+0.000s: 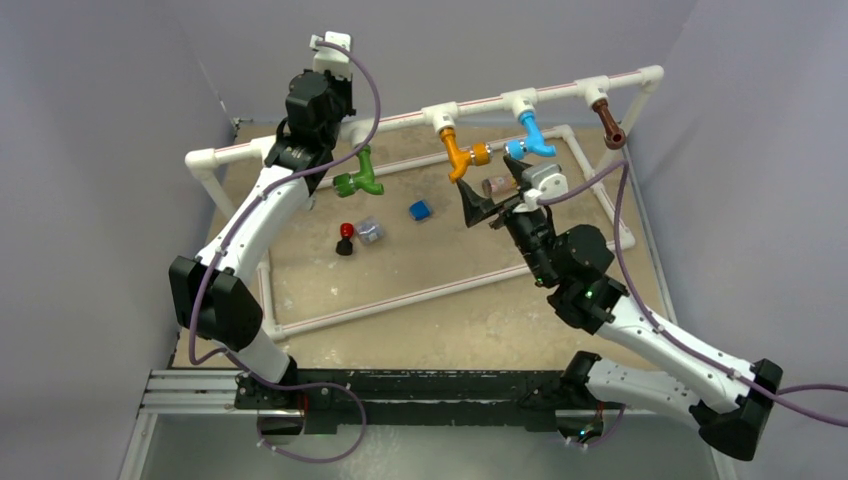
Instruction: Install the water faucets
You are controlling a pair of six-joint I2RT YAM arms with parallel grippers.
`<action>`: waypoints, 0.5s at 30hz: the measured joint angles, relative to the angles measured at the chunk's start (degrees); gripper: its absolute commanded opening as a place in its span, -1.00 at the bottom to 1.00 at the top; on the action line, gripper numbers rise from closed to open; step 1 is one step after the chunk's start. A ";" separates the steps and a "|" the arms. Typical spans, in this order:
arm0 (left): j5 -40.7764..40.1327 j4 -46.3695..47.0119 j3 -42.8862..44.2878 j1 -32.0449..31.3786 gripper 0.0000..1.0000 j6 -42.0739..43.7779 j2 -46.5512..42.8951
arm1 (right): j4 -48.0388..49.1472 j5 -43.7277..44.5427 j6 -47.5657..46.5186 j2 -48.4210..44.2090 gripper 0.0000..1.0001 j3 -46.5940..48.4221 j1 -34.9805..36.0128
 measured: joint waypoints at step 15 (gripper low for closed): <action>0.00 0.07 -0.02 0.00 -0.81 -0.02 0.00 | -17.33 -5.46 -54.42 2.10 0.80 8.00 2.91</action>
